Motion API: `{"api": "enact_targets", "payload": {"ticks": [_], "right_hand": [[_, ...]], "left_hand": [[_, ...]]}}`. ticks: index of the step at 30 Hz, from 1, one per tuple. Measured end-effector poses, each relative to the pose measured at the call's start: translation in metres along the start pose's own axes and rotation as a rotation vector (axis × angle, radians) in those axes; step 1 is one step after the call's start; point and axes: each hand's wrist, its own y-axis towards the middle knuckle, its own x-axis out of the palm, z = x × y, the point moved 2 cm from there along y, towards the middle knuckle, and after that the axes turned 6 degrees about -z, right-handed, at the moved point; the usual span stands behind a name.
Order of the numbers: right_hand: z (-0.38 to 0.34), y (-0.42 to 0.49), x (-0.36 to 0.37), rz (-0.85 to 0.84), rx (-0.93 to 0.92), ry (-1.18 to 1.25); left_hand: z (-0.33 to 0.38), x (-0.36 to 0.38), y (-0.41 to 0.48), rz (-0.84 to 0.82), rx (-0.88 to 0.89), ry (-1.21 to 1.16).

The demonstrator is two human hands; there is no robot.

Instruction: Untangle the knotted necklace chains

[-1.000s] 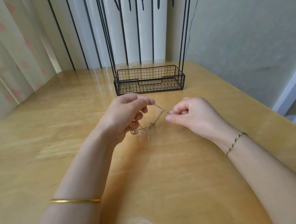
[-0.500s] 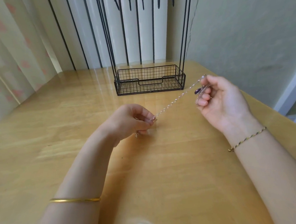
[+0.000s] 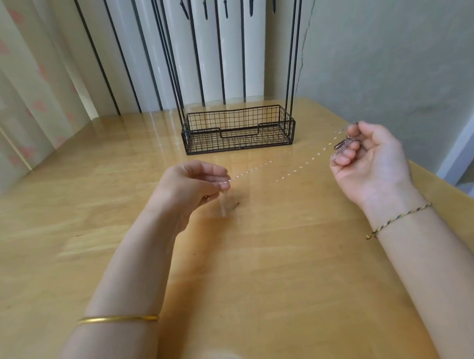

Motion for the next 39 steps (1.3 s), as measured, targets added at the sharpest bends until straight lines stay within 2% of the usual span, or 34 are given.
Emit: {"api": "enact_targets", "payload": {"ticks": [3, 6, 15, 18, 23, 25, 28, 30, 33, 36, 39], "right_hand": [[-0.001, 0.002, -0.005, 0.045, -0.009, -0.014], [-0.001, 0.005, -0.009, 0.092, -0.022, -0.024], [-0.003, 0.007, -0.016, 0.158, -0.066, -0.229], [-0.004, 0.007, -0.02, 0.137, -0.066, -0.572], [0.004, -0.003, -0.02, -0.035, -0.157, -1.499], [0.004, -0.006, -0.019, -0.025, -0.234, -1.66], [-0.001, -0.003, -0.02, 0.037, -0.321, -1.714], [-0.003, 0.0, -0.024, 0.062, -0.308, -1.716], [-0.007, 0.002, -0.026, 0.059, -0.281, -1.659], [-0.01, 0.001, -0.024, 0.05, -0.344, -1.588], [-0.008, 0.0, -0.022, 0.023, -0.327, -1.513]], "left_hand": [[-0.002, -0.005, 0.002, 0.086, -0.013, -0.057], [-0.003, -0.006, 0.004, 0.087, -0.013, -0.051], [0.002, -0.008, 0.005, 0.092, 0.107, 0.194], [0.0, -0.006, 0.005, 0.077, 0.098, 0.266], [-0.003, -0.007, 0.006, 0.056, 0.096, 0.32], [-0.004, -0.01, 0.007, 0.075, 0.091, 0.349], [-0.006, -0.016, 0.009, 0.131, 0.076, 0.395], [-0.007, -0.021, 0.009, 0.174, 0.059, 0.403], [-0.007, -0.028, 0.009, 0.23, 0.04, 0.368], [-0.003, -0.033, 0.008, 0.285, 0.032, 0.312], [0.0, -0.04, 0.005, 0.409, 0.037, 0.333]]}}
